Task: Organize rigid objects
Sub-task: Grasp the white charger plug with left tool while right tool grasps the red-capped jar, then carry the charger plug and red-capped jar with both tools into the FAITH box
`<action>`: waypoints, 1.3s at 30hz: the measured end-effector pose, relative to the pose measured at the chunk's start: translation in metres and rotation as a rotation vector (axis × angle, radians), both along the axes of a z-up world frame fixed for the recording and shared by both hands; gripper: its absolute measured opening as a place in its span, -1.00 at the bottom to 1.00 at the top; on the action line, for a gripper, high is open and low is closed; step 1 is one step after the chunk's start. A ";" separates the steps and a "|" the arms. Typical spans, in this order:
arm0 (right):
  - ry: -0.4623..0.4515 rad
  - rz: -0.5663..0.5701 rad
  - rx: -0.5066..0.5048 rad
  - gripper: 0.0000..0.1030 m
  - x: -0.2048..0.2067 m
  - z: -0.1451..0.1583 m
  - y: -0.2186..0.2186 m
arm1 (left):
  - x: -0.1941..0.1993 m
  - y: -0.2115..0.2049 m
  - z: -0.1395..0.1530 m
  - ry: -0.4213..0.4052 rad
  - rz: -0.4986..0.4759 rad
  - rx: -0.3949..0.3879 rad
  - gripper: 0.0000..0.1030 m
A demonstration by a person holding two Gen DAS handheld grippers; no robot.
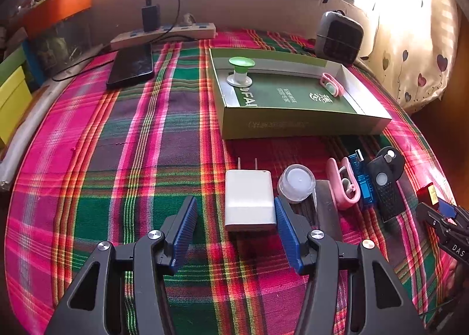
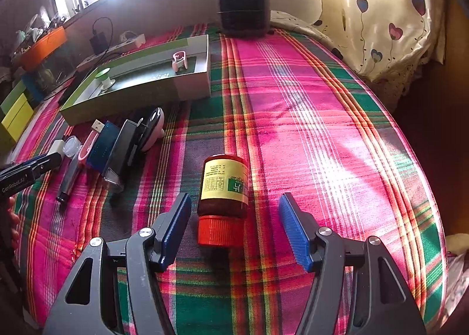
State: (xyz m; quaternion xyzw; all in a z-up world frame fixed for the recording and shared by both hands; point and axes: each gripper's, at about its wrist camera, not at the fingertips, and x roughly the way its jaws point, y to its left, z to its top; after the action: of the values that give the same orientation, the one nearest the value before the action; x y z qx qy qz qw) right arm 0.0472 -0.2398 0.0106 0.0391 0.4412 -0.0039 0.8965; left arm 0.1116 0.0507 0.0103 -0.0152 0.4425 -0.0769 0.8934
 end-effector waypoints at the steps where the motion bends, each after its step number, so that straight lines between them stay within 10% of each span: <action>1: -0.006 -0.002 -0.004 0.22 0.002 0.000 0.000 | 0.001 -0.001 0.000 -0.002 0.000 0.002 0.04; 14: -0.021 0.000 -0.010 0.20 0.006 -0.001 -0.003 | 0.005 -0.005 -0.002 -0.023 0.013 0.037 0.03; 25: -0.032 -0.008 0.011 -0.35 0.004 0.001 -0.006 | 0.005 -0.002 -0.001 -0.024 0.030 0.031 -0.34; 39: -0.042 0.019 0.032 -0.37 0.002 0.003 -0.005 | 0.004 -0.001 -0.001 -0.024 0.032 0.027 -0.37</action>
State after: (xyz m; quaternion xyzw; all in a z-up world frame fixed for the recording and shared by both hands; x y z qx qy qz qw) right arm 0.0492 -0.2450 0.0134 0.0494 0.4228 0.0124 0.9048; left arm 0.1160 0.0499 0.0097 -0.0090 0.4323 -0.0570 0.8999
